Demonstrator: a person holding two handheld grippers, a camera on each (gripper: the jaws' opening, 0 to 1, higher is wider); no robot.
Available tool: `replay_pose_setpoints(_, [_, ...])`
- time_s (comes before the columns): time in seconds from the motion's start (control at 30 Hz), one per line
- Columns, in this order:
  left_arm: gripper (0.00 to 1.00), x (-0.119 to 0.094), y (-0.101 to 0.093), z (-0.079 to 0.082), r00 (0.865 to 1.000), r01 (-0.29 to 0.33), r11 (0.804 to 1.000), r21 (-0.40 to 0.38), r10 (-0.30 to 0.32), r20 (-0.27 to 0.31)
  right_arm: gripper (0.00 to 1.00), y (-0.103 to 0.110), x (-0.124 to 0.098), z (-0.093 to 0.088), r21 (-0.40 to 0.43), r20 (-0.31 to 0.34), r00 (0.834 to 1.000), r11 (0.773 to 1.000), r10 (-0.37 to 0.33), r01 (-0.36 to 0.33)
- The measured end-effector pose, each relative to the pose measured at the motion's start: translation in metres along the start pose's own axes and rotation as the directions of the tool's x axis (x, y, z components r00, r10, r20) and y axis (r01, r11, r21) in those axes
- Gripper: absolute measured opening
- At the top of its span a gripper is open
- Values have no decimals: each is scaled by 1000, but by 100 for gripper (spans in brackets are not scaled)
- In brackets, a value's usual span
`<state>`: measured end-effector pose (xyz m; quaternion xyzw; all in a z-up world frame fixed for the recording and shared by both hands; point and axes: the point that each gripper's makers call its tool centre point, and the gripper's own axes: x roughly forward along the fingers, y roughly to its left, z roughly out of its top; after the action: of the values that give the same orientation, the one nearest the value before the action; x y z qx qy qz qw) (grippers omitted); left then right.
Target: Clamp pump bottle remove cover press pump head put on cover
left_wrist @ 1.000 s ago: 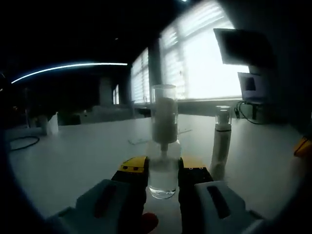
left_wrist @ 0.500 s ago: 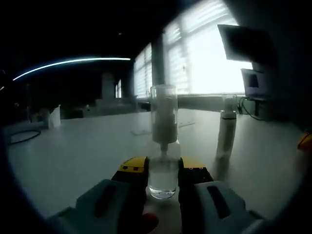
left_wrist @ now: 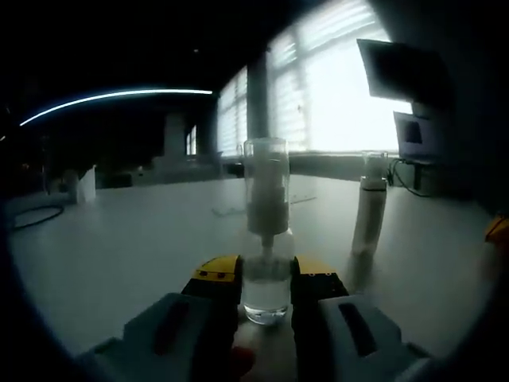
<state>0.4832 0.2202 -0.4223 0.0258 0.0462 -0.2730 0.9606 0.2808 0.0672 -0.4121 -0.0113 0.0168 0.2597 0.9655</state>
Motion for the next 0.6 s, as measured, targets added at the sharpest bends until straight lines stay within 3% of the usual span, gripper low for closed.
replay_pose_setpoints(0.17, [20, 0, -3, 1, 1000, -1, 999, 40, 1, 5, 0, 1, 0, 0, 1, 1, 1000, 1000, 6, -6])
replay_pose_setpoints(0.6, [20, 2, -2, 1, 1000, 2, 999, 36, -2, 0, 0, 0, 0, 0, 5, 2, 1000, 1000, 6, -6])
